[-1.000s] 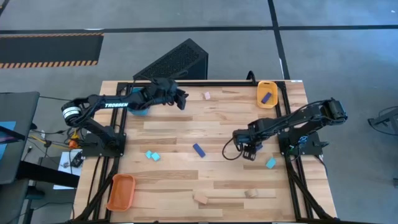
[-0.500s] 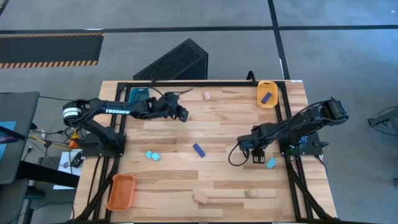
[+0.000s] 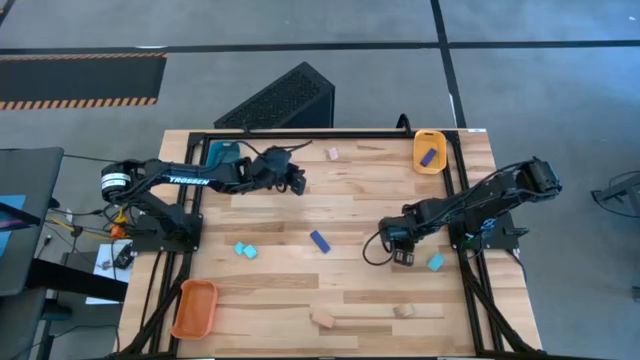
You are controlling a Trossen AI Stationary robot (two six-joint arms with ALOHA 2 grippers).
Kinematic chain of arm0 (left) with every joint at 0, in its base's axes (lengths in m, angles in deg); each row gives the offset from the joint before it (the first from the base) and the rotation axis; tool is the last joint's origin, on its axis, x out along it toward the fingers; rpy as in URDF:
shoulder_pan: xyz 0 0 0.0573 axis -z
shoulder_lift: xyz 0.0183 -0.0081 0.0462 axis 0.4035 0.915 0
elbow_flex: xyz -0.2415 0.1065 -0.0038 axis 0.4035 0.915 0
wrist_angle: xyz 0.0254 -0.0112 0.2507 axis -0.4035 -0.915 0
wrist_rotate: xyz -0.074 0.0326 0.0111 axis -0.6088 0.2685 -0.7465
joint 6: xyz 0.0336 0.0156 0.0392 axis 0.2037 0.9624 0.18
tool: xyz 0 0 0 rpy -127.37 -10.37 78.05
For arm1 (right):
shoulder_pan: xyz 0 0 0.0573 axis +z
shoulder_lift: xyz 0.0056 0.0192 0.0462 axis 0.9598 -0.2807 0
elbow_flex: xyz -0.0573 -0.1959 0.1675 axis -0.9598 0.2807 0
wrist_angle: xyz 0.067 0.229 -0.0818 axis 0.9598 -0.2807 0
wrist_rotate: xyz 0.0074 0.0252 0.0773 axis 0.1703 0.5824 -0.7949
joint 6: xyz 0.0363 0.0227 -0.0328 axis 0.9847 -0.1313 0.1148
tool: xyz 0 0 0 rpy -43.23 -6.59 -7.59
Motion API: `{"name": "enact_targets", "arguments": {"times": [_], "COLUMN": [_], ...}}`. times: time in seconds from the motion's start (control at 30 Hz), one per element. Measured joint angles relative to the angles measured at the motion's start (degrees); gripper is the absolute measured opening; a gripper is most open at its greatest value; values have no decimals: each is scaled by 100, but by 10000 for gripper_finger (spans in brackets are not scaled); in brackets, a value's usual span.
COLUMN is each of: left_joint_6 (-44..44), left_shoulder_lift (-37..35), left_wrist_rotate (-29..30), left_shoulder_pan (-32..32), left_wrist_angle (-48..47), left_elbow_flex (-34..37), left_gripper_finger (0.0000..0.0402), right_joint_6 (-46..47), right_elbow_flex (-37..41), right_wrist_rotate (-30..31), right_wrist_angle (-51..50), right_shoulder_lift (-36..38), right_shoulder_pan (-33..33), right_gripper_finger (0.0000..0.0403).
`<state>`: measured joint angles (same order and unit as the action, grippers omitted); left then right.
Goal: Sort & place blocks by color
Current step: Put the right blue block into the yellow bin
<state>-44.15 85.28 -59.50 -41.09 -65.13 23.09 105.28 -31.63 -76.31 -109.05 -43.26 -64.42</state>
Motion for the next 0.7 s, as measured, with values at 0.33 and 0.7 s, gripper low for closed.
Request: {"name": "enact_targets", "arguments": {"times": [0.33, 0.7], "left_joint_6": [-129, 353], "left_shoulder_lift": [-214, -1339], "left_wrist_rotate": [-551, -567], "left_shoulder_pan": [6, 6], "left_wrist_angle": [431, -101], "left_elbow_flex": [4, 0], "left_gripper_finger": [112, 112], "right_joint_6": [1221, 1682], "right_elbow_flex": [28, 42], "right_wrist_rotate": [86, 499], "right_wrist_angle": [861, 1710], "right_shoulder_lift": [95, 810], "right_shoulder_pan": [0, -214], "right_gripper_finger": [28, 9]}}
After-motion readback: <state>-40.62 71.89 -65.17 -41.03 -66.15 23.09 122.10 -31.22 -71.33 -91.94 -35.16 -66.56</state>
